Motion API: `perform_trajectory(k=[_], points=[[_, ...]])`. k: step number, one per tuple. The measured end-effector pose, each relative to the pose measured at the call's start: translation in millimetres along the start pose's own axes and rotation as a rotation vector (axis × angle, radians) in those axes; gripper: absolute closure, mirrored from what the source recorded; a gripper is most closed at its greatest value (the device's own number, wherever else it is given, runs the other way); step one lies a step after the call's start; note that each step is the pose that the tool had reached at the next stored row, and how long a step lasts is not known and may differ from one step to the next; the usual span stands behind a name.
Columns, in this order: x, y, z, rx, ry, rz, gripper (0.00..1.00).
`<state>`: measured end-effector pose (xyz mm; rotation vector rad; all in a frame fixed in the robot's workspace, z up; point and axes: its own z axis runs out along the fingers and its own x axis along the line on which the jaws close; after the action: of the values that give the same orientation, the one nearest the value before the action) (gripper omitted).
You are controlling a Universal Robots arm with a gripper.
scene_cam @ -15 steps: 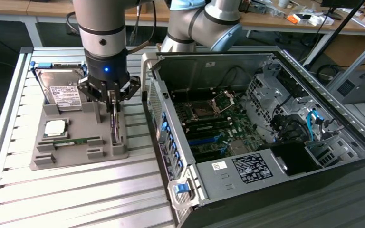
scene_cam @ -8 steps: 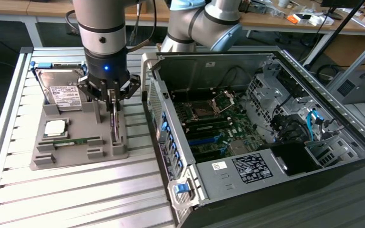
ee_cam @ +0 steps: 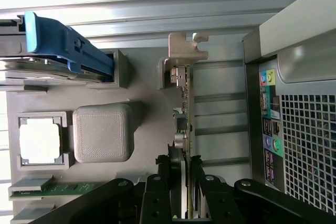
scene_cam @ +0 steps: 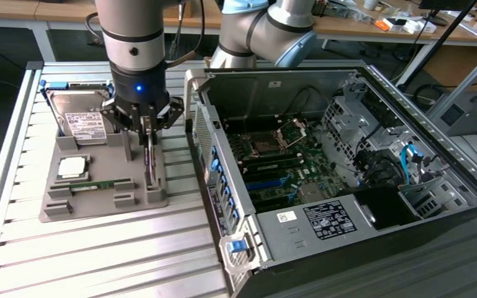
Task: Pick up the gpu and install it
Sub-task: 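Pick up the gpu and move the gpu toward the slot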
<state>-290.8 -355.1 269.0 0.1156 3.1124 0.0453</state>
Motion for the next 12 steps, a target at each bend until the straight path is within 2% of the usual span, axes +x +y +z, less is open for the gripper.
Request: perform_trajectory(k=[12], points=[[-0.1,0.1,-2.6,0.0,0.0,0.0,0.73]])
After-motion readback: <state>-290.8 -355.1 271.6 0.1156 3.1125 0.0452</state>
